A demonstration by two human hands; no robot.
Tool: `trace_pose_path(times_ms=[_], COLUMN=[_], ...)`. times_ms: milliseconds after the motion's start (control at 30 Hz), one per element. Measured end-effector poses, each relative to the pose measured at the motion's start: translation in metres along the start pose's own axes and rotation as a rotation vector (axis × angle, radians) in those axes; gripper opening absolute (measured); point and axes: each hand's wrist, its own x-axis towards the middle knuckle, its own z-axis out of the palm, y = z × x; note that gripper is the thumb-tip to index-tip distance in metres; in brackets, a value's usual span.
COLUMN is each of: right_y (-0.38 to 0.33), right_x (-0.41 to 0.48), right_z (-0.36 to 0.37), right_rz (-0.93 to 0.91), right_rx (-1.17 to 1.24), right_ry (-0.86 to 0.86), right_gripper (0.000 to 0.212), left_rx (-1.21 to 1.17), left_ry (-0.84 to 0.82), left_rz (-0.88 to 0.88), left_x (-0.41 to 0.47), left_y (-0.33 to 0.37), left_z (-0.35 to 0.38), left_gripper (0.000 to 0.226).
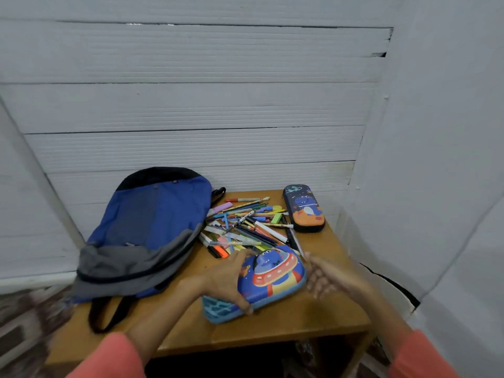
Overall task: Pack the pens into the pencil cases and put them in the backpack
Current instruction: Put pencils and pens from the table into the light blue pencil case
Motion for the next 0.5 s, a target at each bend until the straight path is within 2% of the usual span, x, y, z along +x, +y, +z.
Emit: trace_pose_path(times_ms=[67,167,200,267,333,500], right_y=[0.000,-0.002,-0.001,-0.003,-0.007,-0.006], right_x=[0.008,0.025,0.032,0.042,0.045,0.052], right_z=[0.013,0.034,0.038,0.044,0.048,0.048], right_rz=[0.008,-0.066,-0.135,-0.297,-0.411,-0.541], right_rx=[-0.098,-0.229,-0.269,-0.320,-0.384,-0.531], right_ry=[-0.070,0.016,0.061,0.106,0.073,0.052], right_gripper=[0.044,0.015,0.014,0.029,0.041,0.047], left_rx=[-0.009,-0.006,0.004,0.045,0.077,0.061], left_ry=[-0.033,-0.040,-0.041,-0.052,-0.065,-0.072], left_rz=[-0.002,-0.018,-0.021,-0.010,0.002,0.039], left_x=[-0.011,-0.017,-0.017,-0.015,-0.012,-0.010], left_y=[-0.018,-0.030,-0.030,-0.030,-0.029,-0.031], left_z=[-0.002,0.001,0.002,0.002,0.001,0.002], left_gripper=[0.117,0.116,0.115,0.111,0.109,0.108])
